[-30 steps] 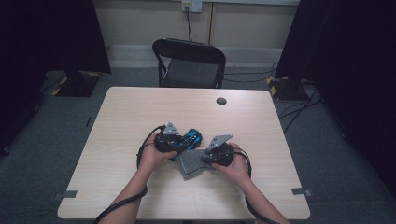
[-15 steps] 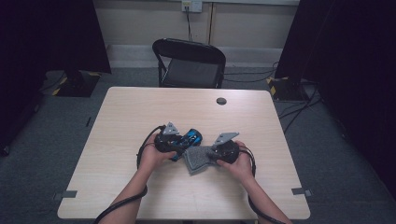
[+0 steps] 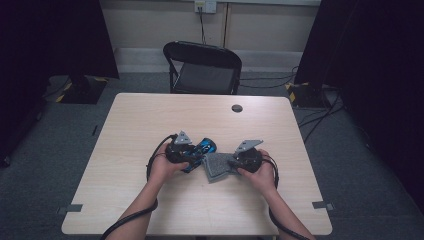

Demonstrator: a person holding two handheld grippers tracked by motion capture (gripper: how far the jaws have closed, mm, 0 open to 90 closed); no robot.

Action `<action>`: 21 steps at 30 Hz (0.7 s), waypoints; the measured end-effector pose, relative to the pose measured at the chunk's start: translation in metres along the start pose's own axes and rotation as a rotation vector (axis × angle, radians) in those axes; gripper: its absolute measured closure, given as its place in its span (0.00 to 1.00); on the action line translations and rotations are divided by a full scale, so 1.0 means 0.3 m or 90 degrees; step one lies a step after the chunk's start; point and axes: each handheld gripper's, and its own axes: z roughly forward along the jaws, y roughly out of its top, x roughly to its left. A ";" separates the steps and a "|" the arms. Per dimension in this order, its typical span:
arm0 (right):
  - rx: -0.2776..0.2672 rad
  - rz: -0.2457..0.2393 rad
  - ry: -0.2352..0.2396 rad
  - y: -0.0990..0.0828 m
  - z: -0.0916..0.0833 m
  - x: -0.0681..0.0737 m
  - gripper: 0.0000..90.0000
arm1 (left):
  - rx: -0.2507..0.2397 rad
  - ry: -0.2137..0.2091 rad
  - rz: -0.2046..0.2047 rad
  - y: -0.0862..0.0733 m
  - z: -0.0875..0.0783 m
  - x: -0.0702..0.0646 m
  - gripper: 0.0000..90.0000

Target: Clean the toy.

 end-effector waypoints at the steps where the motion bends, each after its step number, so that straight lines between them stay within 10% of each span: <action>1: 0.000 0.000 0.000 0.000 0.000 0.000 0.80 | 0.000 0.000 0.000 0.000 0.000 0.000 0.54; 21: -0.002 0.033 -0.035 -0.032 -0.026 -0.051 0.80 | 0.002 0.003 0.002 0.002 0.000 -0.001 0.54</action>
